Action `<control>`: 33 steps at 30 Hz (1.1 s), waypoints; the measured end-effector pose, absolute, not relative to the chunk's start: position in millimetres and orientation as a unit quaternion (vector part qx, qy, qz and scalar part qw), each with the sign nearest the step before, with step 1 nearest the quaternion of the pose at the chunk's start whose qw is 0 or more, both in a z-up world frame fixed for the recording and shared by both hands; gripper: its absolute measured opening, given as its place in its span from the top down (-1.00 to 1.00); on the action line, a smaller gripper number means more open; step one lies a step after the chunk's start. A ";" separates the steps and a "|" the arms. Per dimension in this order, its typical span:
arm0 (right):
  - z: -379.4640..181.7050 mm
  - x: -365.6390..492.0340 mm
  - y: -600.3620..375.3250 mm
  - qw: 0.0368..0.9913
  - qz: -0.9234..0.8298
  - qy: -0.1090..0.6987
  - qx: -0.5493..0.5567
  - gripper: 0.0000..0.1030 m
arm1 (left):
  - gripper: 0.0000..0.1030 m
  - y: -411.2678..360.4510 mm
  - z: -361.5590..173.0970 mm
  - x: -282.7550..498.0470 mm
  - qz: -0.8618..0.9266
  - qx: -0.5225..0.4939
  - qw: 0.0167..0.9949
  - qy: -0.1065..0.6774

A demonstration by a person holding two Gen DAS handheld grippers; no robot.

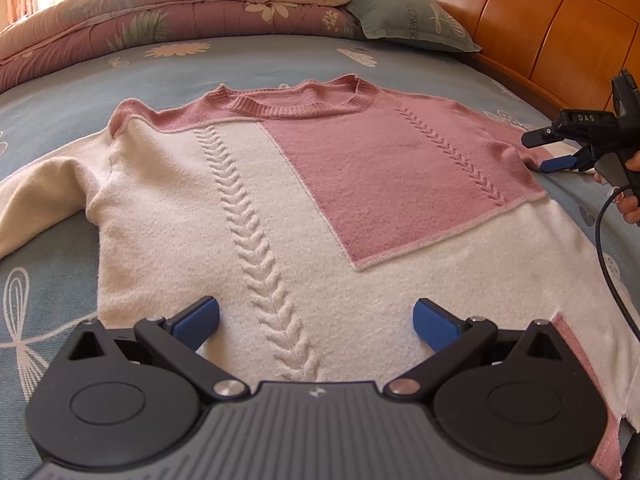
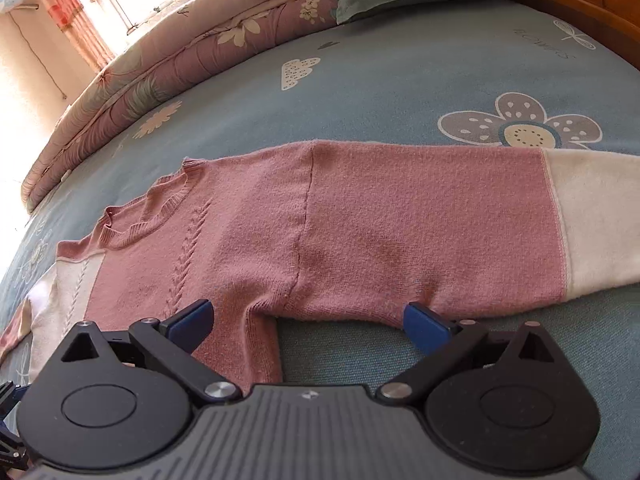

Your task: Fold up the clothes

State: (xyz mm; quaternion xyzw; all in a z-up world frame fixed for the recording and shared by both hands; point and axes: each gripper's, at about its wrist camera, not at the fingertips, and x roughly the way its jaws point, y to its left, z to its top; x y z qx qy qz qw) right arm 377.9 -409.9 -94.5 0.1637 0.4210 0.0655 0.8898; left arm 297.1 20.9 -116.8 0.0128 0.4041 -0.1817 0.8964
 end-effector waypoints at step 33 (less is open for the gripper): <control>-100.9 343.5 -637.5 0.899 -0.197 0.287 0.267 -1.00 | -0.99 12.3 -121.3 302.9 -0.175 0.031 0.902 0.393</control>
